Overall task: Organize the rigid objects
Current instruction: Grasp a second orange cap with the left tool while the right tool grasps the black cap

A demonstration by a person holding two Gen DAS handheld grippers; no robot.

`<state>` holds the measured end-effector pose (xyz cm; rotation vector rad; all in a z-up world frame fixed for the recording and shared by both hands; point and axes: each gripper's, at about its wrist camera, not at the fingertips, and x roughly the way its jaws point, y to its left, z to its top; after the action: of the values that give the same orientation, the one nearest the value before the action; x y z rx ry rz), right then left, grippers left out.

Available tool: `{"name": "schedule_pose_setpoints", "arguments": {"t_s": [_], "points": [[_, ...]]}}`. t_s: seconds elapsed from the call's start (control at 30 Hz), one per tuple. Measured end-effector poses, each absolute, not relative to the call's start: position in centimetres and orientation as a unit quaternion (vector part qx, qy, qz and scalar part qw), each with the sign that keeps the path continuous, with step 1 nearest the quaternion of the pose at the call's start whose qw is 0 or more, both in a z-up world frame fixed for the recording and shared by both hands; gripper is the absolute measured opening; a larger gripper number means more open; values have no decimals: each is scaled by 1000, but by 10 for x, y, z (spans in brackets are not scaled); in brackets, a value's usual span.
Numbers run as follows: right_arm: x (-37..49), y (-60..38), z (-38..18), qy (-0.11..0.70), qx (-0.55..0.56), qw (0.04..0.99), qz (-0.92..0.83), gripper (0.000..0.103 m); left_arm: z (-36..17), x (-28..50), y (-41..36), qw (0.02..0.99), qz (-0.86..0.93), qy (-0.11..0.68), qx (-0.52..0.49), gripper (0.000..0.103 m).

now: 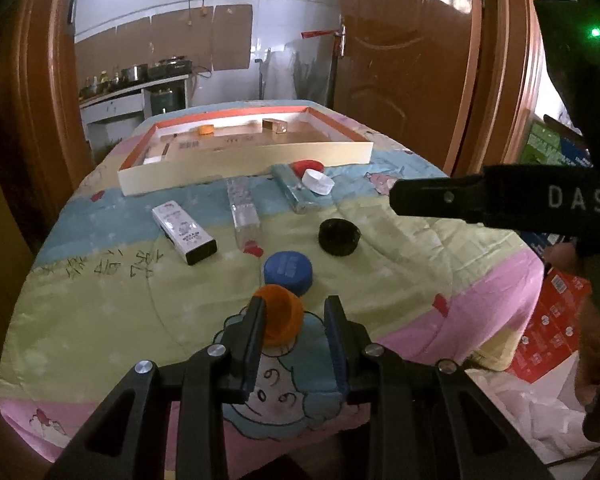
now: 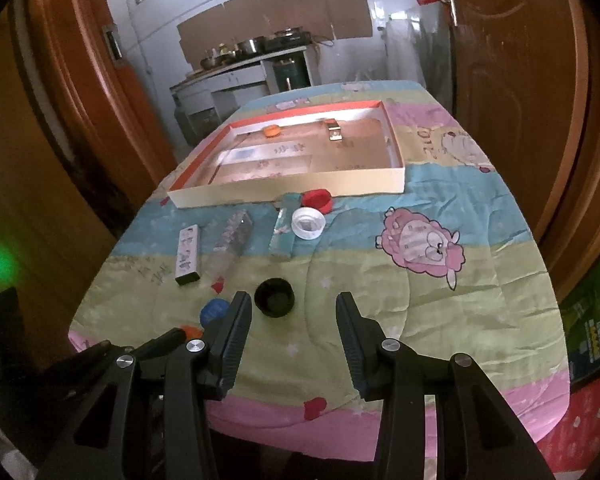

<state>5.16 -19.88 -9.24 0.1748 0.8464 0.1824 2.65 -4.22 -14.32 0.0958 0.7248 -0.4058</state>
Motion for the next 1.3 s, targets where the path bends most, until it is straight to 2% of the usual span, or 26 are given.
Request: {"name": "schedule_pose_setpoints", "arguments": {"t_s": [0.33, 0.4, 0.53, 0.57, 1.3], "points": [[57, -197, -105, 423, 87, 898, 90, 45, -147, 33, -29, 915, -195, 353, 10, 30], [58, -196, -108, 426, 87, 896, 91, 45, -148, 34, -25, 916, -194, 353, 1, 27], [60, -195, -112, 432, 90, 892, 94, 45, -149, 36, -15, 916, -187, 354, -19, 13], [60, -194, -113, 434, 89, 891, 94, 45, -149, 37, -13, 916, -185, 355, -26, 12], [84, -164, -135, 439, 32, 892, 101, 45, -141, 36, 2, 923, -182, 335, -44, 12]]}}
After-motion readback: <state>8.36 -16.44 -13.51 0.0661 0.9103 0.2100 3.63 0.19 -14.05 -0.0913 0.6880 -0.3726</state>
